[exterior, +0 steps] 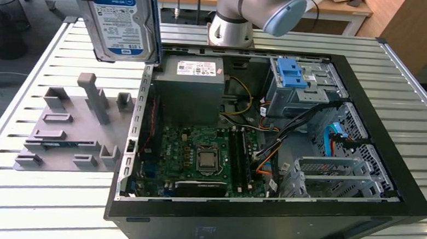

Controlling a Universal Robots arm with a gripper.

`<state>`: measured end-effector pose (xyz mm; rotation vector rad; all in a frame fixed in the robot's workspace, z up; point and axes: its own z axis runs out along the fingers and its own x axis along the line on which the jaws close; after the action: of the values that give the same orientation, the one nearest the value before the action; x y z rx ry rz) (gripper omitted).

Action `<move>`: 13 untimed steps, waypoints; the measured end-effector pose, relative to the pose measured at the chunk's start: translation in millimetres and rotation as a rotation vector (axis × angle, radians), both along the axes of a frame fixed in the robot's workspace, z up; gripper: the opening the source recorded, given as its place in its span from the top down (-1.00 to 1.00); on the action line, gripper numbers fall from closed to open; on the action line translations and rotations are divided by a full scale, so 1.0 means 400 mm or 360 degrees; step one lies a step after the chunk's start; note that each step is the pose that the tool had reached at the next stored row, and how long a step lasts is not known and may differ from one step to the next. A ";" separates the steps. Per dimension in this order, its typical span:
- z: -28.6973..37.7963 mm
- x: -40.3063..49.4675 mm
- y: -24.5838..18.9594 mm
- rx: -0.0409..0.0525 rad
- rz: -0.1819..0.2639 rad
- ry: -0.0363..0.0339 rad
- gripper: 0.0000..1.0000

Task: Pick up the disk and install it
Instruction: 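Pick up the disk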

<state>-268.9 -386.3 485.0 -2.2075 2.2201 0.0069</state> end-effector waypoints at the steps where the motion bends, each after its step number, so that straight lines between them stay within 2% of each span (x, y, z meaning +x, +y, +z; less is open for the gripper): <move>1: 0.000 0.003 -0.001 0.0000 0.0000 0.0000 0.27; 13: 0.000 0.047 -0.012 0.0000 0.0000 0.0001 0.27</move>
<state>-250.1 -391.1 485.1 -2.2078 2.2205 0.0076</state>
